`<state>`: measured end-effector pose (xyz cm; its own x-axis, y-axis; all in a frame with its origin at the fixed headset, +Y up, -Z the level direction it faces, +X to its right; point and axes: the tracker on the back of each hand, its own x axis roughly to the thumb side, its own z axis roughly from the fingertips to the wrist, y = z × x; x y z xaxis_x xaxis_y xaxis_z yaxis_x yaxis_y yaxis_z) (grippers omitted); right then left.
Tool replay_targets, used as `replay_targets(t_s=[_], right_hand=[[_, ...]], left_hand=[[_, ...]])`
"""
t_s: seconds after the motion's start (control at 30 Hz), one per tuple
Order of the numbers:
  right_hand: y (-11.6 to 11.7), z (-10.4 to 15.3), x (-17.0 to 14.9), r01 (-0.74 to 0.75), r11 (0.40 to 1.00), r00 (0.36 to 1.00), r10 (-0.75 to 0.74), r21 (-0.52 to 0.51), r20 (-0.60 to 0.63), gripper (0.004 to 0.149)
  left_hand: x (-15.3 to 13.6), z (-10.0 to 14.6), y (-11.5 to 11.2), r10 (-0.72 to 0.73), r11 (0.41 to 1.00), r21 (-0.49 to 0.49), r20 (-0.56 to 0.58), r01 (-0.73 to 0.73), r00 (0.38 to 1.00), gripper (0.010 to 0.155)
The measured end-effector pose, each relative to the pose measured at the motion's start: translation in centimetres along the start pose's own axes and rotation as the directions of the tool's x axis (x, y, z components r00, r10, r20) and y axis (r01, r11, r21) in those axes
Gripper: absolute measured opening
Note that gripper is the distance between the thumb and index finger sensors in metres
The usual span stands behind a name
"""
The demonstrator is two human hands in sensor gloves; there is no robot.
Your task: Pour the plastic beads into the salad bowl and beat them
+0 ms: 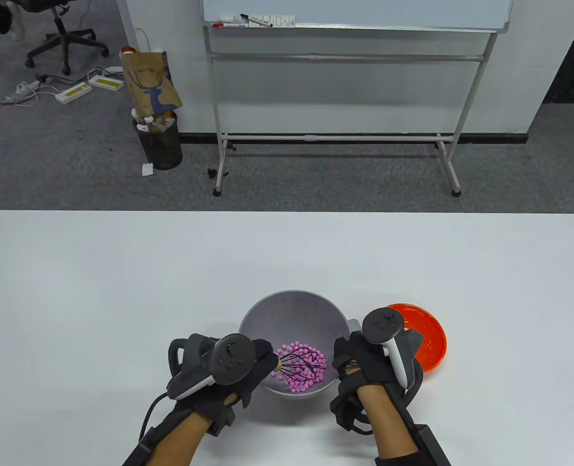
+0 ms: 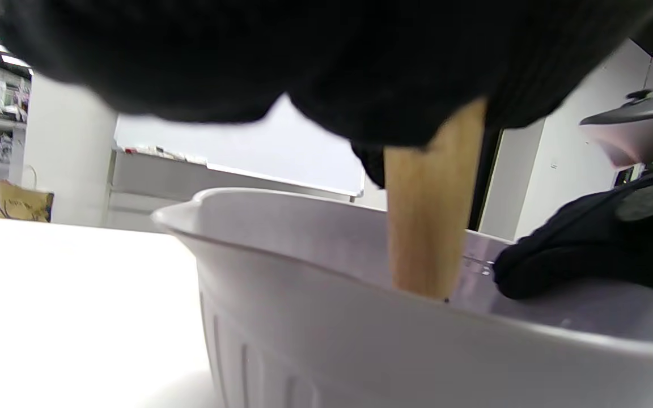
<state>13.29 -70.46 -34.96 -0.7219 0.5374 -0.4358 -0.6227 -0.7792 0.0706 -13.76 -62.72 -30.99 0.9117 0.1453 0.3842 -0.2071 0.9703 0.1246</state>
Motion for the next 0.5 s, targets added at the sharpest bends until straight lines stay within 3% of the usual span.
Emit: replay_targets(t_s=[0.17, 0.5], right_hand=[[0.0, 0.0, 0.0, 0.001, 1.000, 1.000, -0.001, -0.001, 0.002, 0.055], [0.0, 0.0, 0.0, 0.004, 1.000, 1.000, -0.004, -0.001, 0.001, 0.055]], left_hand=[[-0.4, 0.0, -0.4, -0.109, 0.990, 0.085, -0.040, 0.112, 0.993, 0.049], [-1.0, 0.1, 1.2, -0.177, 0.984, 0.006, -0.081, 0.178, 0.981, 0.042]])
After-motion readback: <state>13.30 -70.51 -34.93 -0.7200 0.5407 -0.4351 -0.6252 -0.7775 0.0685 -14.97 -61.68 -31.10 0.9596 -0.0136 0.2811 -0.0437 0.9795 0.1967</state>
